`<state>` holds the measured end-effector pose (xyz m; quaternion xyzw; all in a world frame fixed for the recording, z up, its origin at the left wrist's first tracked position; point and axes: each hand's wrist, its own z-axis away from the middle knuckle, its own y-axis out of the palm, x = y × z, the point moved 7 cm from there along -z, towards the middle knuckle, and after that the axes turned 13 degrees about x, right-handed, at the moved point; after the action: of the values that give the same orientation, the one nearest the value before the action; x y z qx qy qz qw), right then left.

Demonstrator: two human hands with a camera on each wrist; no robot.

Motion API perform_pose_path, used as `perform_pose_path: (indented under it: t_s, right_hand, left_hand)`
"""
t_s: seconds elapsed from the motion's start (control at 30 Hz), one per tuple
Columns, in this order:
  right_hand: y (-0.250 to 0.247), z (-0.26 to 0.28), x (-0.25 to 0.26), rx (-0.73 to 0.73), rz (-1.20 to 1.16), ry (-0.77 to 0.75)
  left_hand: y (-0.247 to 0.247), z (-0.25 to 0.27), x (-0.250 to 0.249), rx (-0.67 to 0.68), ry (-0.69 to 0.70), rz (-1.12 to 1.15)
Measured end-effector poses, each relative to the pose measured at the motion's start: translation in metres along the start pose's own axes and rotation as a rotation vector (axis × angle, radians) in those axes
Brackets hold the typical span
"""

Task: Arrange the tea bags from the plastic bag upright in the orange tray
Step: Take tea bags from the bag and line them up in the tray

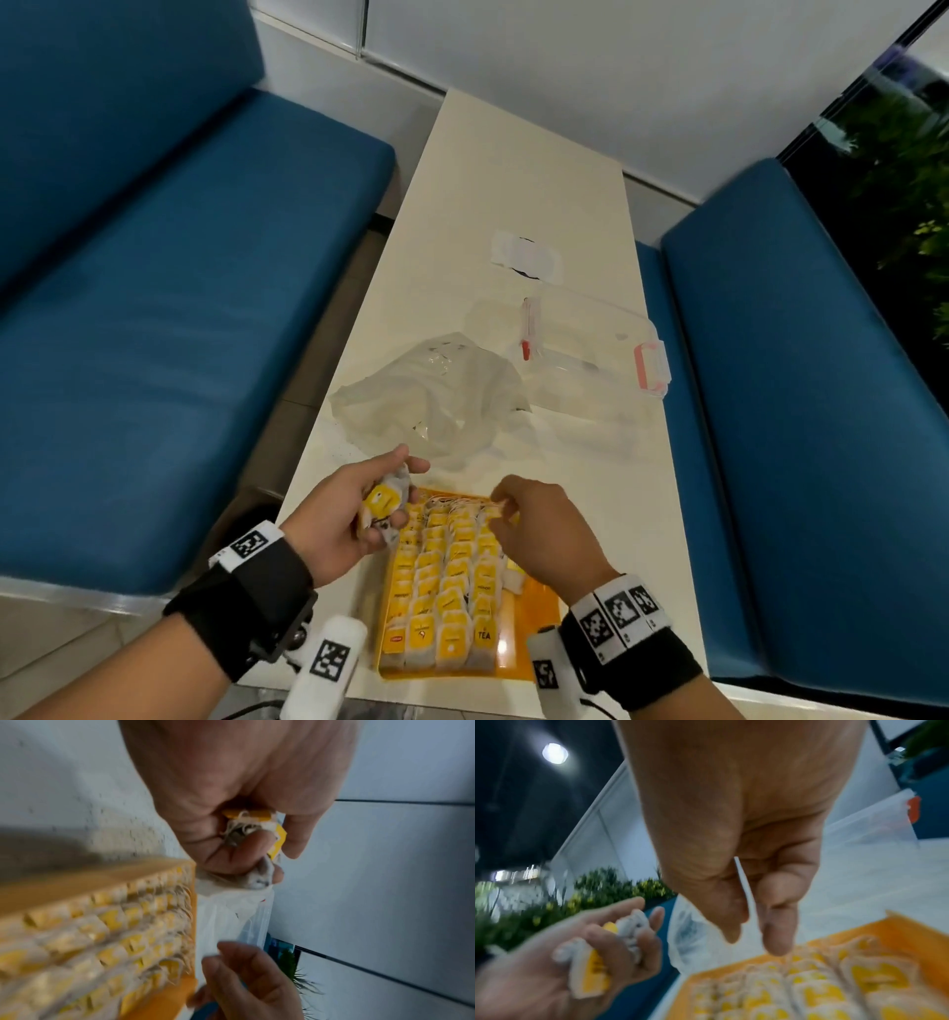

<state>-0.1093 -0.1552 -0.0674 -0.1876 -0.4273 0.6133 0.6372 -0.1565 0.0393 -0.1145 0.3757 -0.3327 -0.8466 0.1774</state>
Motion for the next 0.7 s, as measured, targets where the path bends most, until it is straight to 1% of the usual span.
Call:
perform_pose_path:
  t_s: [0.07, 0.13, 0.23, 0.33, 0.4, 0.47, 0.57, 0.7]
  right_hand:
    - [0.0, 0.009, 0.022, 0.022, -0.22, -0.148]
    - [0.004, 0.017, 0.039, 0.05, -0.339, -0.252]
    - [0.012, 0.022, 0.044, 0.041, -0.519, -0.322]
    - [0.021, 0.02, 0.034, 0.027, -0.788, -0.29]
    - [0.026, 0.017, 0.026, 0.011, -0.913, -0.24]
    - [0.03, 0.015, 0.021, 0.0, -0.954, -0.209]
    - [0.036, 0.016, 0.02, -0.013, -0.985, -0.207]
    - [0.032, 0.019, 0.016, -0.055, -0.983, -0.186]
  left_hand:
    - [0.013, -0.004, -0.001, 0.042, 0.016, 0.112]
    - [0.024, -0.008, 0.0, 0.071, 0.035, 0.195]
    - [0.031, -0.013, 0.006, 0.064, 0.053, 0.265]
    - [0.036, -0.016, 0.01, 0.077, 0.084, 0.336]
    - [0.038, -0.017, 0.013, 0.087, 0.103, 0.374]
    - [0.038, -0.018, 0.017, 0.081, 0.114, 0.392]
    - [0.038, -0.017, 0.02, 0.061, 0.119, 0.401]
    - [0.036, -0.015, 0.02, 0.052, 0.124, 0.389]
